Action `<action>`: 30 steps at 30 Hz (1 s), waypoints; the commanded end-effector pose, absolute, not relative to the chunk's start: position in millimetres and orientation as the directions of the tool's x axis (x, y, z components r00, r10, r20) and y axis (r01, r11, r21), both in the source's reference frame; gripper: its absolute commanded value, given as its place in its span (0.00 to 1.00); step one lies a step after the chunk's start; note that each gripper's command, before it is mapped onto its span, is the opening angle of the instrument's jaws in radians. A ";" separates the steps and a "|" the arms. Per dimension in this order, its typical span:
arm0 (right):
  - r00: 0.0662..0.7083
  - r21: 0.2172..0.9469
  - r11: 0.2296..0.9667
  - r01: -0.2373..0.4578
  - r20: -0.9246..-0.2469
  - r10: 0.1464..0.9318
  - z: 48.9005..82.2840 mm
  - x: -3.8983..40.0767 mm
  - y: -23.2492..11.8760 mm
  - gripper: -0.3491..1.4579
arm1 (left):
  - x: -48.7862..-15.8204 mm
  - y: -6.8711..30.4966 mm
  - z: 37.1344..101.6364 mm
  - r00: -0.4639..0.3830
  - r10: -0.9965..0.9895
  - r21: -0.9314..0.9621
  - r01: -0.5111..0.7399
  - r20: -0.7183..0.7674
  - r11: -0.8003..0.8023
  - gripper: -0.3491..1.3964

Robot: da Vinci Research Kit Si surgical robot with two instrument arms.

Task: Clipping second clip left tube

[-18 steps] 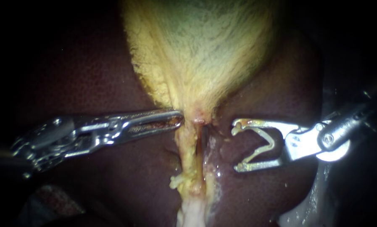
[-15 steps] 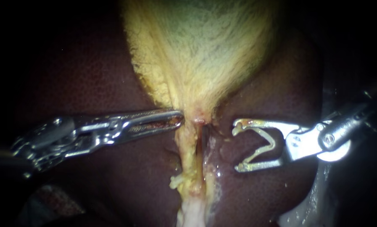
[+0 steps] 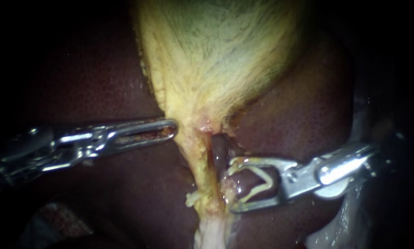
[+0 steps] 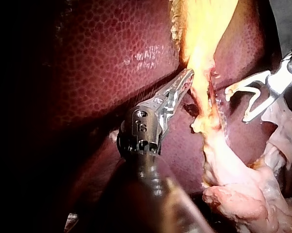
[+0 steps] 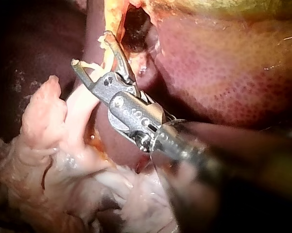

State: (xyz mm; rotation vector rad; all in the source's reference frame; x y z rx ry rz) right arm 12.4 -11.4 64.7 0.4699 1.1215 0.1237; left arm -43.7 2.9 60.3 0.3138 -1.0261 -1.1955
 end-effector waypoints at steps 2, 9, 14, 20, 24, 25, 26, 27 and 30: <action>0.442 0.430 0.892 0.138 -0.833 0.333 65.8 13.7 -11.8 0.52 | -43.7 2.7 59.9 -0.001 -0.872 0.689 0.614 0.489 0.386 0.00; 0.454 0.452 0.882 0.136 -0.819 0.350 68.4 14.9 -11.6 0.52 | -44.0 2.2 58.9 -0.006 -0.872 0.688 0.616 0.490 0.383 0.00; 0.491 0.438 0.893 0.100 -0.803 0.339 69.9 14.0 -10.6 0.52 | -44.0 2.1 58.5 -0.009 -0.871 0.689 0.616 0.491 0.382 0.00; 0.524 0.426 0.902 0.069 -0.785 0.330 71.2 13.0 -9.6 0.51 | -44.1 2.1 57.7 -0.017 -0.870 0.691 0.615 0.493 0.380 0.00; 0.538 0.421 0.905 0.056 -0.777 0.328 71.7 12.6 -9.2 0.51 | -44.1 2.0 57.4 -0.017 -0.870 0.691 0.615 0.493 0.379 0.00; 0.538 0.421 0.906 0.055 -0.777 0.328 71.8 12.6 -9.1 0.51 | -44.1 1.9 57.3 -0.017 -0.870 0.691 0.615 0.493 0.379 0.00; 0.538 0.421 0.906 0.055 -0.776 0.328 71.9 12.6 -9.1 0.51 | -44.1 1.9 57.3 -0.017 -0.870 0.691 0.615 0.493 0.379 0.00; 0.538 0.421 0.906 0.054 -0.776 0.328 71.9 12.7 -9.1 0.51 | -44.1 1.9 57.3 -0.017 -0.870 0.691 0.615 0.493 0.379 0.00; 0.538 0.420 0.906 0.051 -0.776 0.329 72.0 13.2 -9.1 0.51 | -44.3 2.0 57.3 -0.018 -0.870 0.691 0.616 0.493 0.379 0.00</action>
